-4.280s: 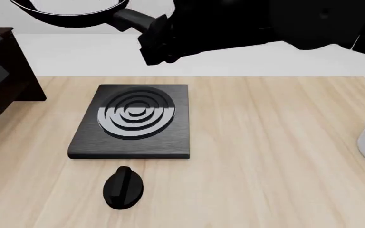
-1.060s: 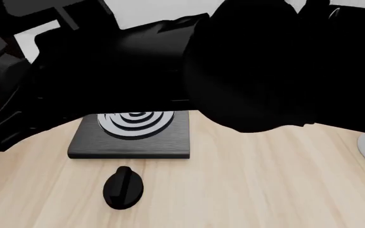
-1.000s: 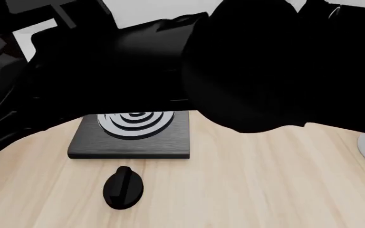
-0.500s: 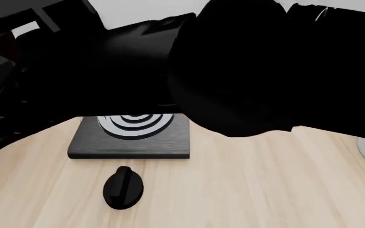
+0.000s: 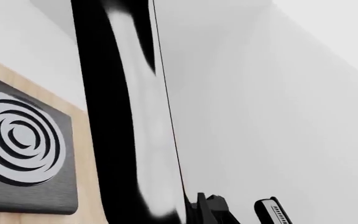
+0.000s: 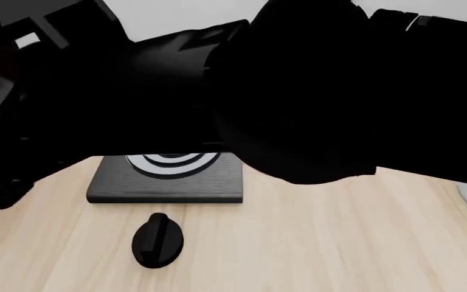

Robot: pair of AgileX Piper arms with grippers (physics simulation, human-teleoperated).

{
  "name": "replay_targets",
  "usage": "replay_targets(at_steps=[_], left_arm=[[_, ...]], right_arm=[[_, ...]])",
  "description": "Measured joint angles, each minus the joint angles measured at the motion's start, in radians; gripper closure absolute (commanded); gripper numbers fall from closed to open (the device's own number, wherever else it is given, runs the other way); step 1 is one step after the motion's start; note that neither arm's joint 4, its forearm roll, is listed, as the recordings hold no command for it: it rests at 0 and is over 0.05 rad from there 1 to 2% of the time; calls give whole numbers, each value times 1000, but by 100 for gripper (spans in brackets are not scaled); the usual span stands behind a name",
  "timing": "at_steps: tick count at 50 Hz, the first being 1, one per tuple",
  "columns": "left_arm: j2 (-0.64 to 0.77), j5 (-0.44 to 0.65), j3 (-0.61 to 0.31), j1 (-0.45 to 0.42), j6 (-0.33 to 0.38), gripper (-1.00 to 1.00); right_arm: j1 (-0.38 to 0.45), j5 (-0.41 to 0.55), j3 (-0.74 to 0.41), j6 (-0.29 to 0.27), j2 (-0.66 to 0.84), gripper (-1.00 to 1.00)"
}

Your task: Put the frying pan on the cabinet shelf.

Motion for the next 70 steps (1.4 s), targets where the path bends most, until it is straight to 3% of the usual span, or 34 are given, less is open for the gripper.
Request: replay_targets(at_steps=[51,70], left_arm=[[18,-7,45,51,6,100],[23,-14,51,70,5,100]], right_arm=[[-61,-10,76,-46,-84,-100],[-171,18,50,-34,-161,-100]])
